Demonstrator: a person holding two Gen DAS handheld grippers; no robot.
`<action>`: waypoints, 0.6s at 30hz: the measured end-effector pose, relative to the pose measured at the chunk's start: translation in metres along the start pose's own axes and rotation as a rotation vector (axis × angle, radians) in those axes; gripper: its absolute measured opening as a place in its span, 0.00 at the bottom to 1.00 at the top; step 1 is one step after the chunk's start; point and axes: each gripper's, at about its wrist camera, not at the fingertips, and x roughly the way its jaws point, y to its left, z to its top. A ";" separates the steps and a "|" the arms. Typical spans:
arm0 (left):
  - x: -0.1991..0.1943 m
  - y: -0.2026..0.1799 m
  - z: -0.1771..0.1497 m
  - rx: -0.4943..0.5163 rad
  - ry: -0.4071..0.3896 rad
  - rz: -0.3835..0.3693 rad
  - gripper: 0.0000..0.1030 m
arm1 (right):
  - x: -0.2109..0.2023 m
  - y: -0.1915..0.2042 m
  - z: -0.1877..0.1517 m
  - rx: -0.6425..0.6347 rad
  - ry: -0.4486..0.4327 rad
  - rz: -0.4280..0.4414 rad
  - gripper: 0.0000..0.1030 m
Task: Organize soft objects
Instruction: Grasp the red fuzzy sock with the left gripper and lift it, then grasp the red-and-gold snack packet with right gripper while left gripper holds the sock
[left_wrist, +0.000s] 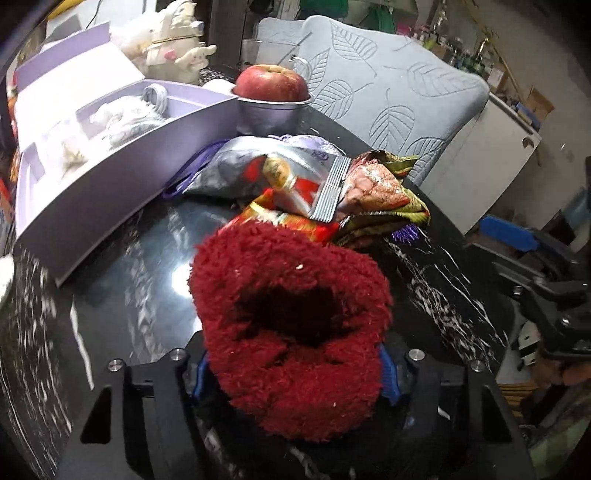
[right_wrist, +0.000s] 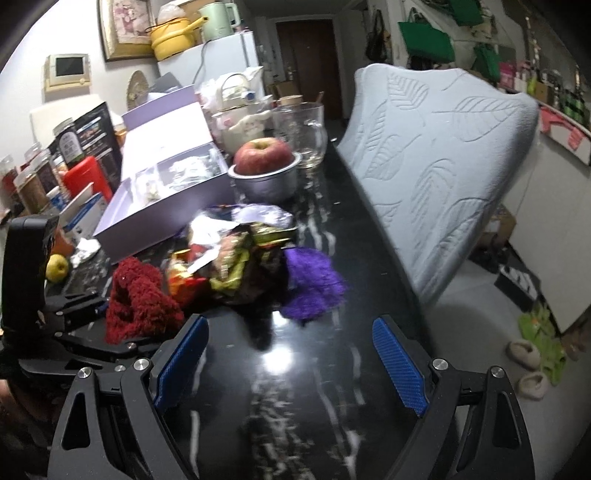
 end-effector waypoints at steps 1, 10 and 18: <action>-0.003 0.005 -0.003 -0.011 -0.006 -0.002 0.65 | 0.001 0.003 -0.001 -0.002 0.004 0.013 0.89; -0.035 0.051 -0.023 -0.116 -0.064 0.066 0.65 | 0.014 0.043 -0.006 -0.040 0.027 0.141 0.87; -0.056 0.083 -0.033 -0.193 -0.103 0.109 0.65 | 0.032 0.090 -0.005 -0.148 0.030 0.211 0.79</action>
